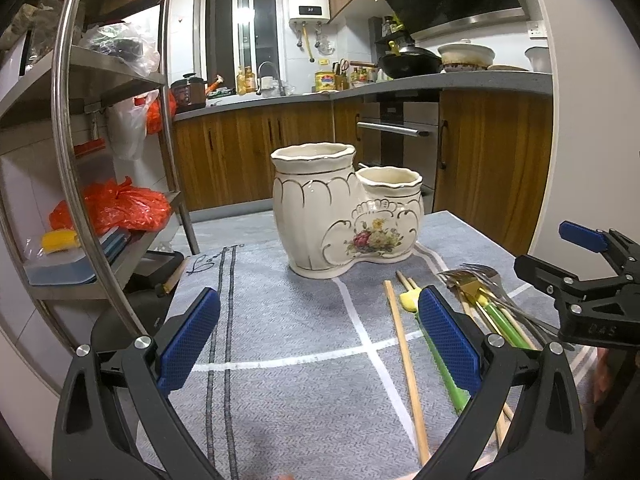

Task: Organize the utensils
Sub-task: 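Move the left tool to a wooden chopstick while the right tool approaches the silver fork, then close the left tool on the chopstick while the right tool closes on the silver fork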

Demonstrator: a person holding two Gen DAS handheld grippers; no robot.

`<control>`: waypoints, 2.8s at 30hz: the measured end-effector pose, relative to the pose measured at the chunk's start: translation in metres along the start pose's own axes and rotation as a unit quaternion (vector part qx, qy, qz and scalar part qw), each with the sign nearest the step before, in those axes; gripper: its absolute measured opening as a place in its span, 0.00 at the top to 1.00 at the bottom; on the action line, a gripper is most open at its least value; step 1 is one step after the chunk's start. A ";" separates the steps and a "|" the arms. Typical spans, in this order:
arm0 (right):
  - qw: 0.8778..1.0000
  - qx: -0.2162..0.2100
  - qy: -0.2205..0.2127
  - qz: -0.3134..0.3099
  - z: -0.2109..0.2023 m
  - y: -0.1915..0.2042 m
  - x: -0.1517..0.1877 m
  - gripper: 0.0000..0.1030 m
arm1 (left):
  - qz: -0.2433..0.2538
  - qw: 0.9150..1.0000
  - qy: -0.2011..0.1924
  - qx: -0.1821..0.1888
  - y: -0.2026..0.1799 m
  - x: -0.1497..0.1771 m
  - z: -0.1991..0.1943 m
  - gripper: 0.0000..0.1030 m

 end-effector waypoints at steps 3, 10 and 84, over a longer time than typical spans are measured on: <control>1.000 0.001 -0.007 0.004 -0.003 -0.004 -0.003 0.04 | 0.003 1.000 -0.004 0.002 -0.004 -0.001 -0.005 0.05; 1.000 0.004 -0.007 0.002 -0.004 -0.008 -0.003 0.04 | -0.007 1.000 -0.004 0.027 -0.010 -0.004 -0.010 0.05; 0.955 -0.174 0.192 0.145 0.081 -0.024 0.024 0.96 | 0.114 0.966 0.200 0.116 -0.066 0.051 0.050 0.84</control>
Point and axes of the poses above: each gripper's, at about its wrist camera, not at the fingertips, and z roughly the way its jaws point, y to its left, x to its underside, the point moved 9 cm from there along z, roughly the way its jaws point, and after that the axes turned 8 degrees about -x, right-handed, at the moved point
